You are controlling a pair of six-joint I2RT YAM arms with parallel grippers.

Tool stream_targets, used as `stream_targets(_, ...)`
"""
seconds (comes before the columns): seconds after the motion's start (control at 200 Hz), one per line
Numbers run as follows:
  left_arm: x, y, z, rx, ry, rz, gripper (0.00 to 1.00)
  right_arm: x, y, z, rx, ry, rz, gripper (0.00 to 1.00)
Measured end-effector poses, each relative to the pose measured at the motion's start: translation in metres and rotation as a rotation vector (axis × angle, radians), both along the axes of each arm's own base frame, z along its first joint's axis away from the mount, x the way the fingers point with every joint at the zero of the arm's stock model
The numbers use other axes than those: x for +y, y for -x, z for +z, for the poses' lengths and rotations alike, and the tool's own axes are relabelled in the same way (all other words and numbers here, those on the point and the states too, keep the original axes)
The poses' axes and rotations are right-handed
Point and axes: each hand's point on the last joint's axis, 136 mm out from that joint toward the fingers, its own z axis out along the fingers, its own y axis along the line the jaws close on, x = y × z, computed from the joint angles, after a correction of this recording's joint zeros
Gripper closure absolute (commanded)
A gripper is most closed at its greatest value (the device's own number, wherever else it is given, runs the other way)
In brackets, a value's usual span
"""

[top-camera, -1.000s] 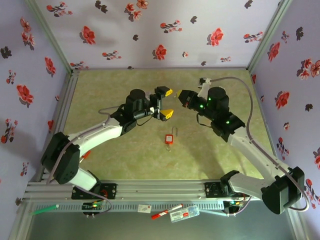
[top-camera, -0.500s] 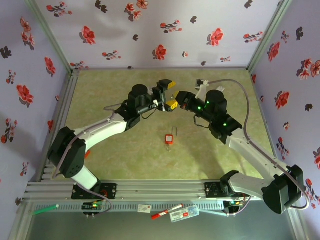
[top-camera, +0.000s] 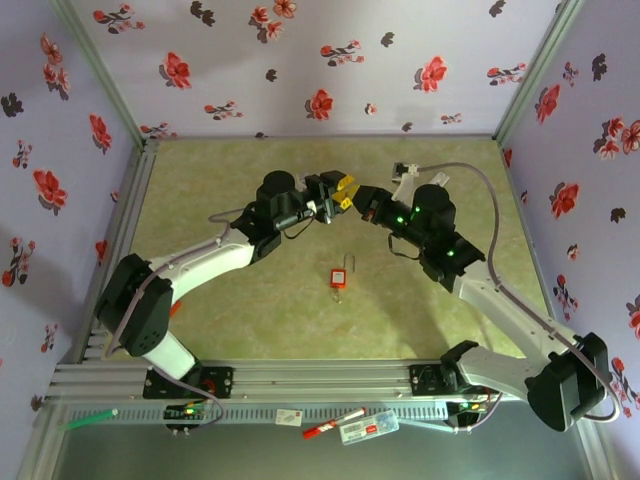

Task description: Unlock with the key

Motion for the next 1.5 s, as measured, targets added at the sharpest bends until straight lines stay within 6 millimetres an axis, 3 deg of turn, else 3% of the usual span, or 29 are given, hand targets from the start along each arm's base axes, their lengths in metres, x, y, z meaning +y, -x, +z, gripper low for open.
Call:
stream_targets(0.31, 0.005, 0.001, -0.017, 0.026, -0.025, 0.006, 0.86, -0.002, 0.002, 0.003, 0.002, -0.015, -0.006, 1.00)
stream_targets(0.6, 0.007, 0.003, -0.009, 0.011, -0.011, 0.007, 1.00, -0.004, 0.002, 0.002, 0.012, -0.032, -0.015, 1.00)
stream_targets(1.135, 0.028, 0.010, -0.002, -0.048, -0.056, 0.039, 1.00, -0.010, 0.000, 0.009, 0.018, -0.069, -0.032, 1.00)
stream_targets(1.175, 0.029, 0.010, -0.003, -0.055, -0.067, 0.041, 1.00, -0.009, -0.001, 0.008, 0.025, -0.073, -0.030, 0.95)
stream_targets(1.32, 0.032, 0.008, -0.005, -0.082, -0.116, 0.045, 1.00, -0.004, -0.007, -0.004, 0.075, -0.076, -0.027, 0.58)
stream_targets(1.5, 0.038, 0.012, 0.013, -0.162, -0.181, 0.034, 1.00, -0.005, -0.007, -0.014, 0.132, -0.073, -0.037, 0.37)
